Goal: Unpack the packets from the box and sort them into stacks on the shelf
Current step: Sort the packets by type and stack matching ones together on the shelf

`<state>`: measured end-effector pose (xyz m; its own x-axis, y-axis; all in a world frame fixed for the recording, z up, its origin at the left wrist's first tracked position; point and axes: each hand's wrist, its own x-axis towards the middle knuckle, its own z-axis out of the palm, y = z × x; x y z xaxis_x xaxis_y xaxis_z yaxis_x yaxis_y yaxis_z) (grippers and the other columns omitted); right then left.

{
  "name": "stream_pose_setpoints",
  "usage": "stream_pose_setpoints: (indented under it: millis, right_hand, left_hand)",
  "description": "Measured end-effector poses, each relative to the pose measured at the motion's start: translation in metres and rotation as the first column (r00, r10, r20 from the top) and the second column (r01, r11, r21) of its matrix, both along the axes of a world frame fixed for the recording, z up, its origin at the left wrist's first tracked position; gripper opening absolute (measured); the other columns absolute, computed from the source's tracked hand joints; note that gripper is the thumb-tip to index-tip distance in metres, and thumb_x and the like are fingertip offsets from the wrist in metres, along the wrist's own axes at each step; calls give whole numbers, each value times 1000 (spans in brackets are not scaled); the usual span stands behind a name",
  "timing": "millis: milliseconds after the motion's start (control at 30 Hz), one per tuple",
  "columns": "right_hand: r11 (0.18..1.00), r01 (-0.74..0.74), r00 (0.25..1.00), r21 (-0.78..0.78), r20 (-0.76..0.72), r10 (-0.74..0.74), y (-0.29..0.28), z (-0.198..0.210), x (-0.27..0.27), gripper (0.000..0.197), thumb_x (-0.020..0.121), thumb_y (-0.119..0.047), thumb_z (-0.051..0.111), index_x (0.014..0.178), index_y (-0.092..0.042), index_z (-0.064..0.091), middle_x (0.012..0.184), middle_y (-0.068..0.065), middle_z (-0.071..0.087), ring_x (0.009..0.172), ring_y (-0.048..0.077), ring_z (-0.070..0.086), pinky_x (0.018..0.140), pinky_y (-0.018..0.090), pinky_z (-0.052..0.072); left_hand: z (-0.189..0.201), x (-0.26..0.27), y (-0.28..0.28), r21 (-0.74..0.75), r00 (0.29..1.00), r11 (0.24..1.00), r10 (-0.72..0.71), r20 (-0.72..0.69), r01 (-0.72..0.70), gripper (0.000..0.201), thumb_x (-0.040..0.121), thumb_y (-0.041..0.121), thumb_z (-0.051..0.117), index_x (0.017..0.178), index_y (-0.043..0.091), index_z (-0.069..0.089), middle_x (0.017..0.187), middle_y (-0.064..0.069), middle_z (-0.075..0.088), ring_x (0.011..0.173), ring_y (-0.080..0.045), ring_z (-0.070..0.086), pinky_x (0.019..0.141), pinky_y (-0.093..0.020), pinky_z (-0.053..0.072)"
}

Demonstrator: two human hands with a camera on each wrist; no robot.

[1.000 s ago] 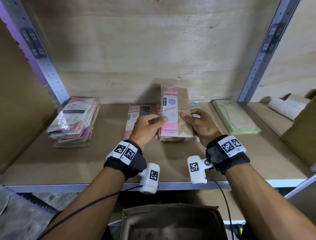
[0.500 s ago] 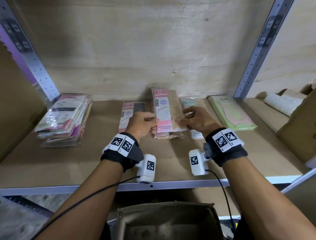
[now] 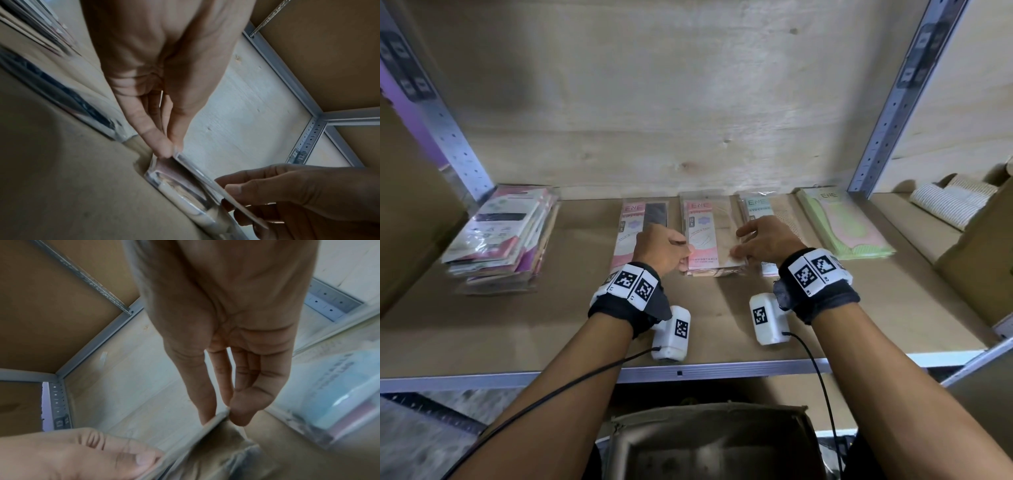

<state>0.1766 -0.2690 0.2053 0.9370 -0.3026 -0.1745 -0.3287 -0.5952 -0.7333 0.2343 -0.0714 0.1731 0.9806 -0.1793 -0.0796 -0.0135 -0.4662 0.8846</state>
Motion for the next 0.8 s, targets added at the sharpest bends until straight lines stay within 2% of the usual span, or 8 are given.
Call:
stream_pose_setpoints:
  millis: [67,167,300,467,600,700,733,800]
  right_hand:
    - [1000,-9,1000,12,-24,10,0,-1,1,54,70,-15,88,120,-7,66,119,13,66,109,30,66,98,42,54]
    - [999,-25,999,23,-40,26,-1,-1,2,56,72,-12,87,123,-6,65,120,13,65,109,30,65,97,42,55]
    - [999,-32,998,38,-45,34,-1,-2,3,59,72,-10,86,126,-6,62,121,13,64,109,30,65,96,43,55]
    - [999,-44,998,30,-48,46,-2,-2,2,60,74,-13,85,129,-7,61,122,12,64,111,30,64,99,42,53]
    - [999,-20,999,-51,32,22,-4,6,-3,53,77,-26,83,125,-18,63,115,3,64,110,22,61,93,31,46]
    - [1000,-16,993,0,115,16,0,14,-10,45,77,-30,82,119,-20,66,106,1,67,101,20,64,92,33,48]
    - [999,-37,989,30,143,32,4,16,-13,41,79,-29,81,116,-19,67,100,1,68,96,19,65,90,33,50]
    - [991,-108,980,84,177,92,15,19,-20,31,83,-26,77,112,-18,68,87,-1,68,79,15,64,75,27,50]
  left_hand:
    - [2,-2,-1,-14,999,1000,-14,-28,14,38,85,2,77,121,-3,66,107,-22,74,70,-23,76,64,-30,64]
    - [4,-4,-2,-27,997,999,-23,-69,21,42,84,0,77,124,-5,63,111,-25,72,83,-32,77,71,-38,65]
    - [4,-2,-2,-19,994,1000,-16,-109,14,44,84,0,77,124,-6,62,108,-26,72,82,-33,76,76,-46,64]
    - [7,-3,-1,1,995,1000,-1,-103,2,39,82,2,80,119,-2,66,102,-22,74,77,-31,77,76,-45,64]
    - [18,-2,10,24,997,997,76,6,-76,17,82,15,82,97,13,76,82,-10,76,65,-23,76,72,-42,65]
    - [29,-2,31,-20,984,991,133,116,-132,8,81,17,81,79,24,78,78,-4,77,63,-20,74,70,-36,65]
    - [33,-2,41,-14,977,988,154,150,-154,6,81,18,80,80,24,79,79,-2,78,66,-20,74,71,-34,64]
    - [41,-2,63,-4,958,978,203,201,-207,7,82,18,77,88,20,80,85,-1,79,80,-23,75,80,-37,63]
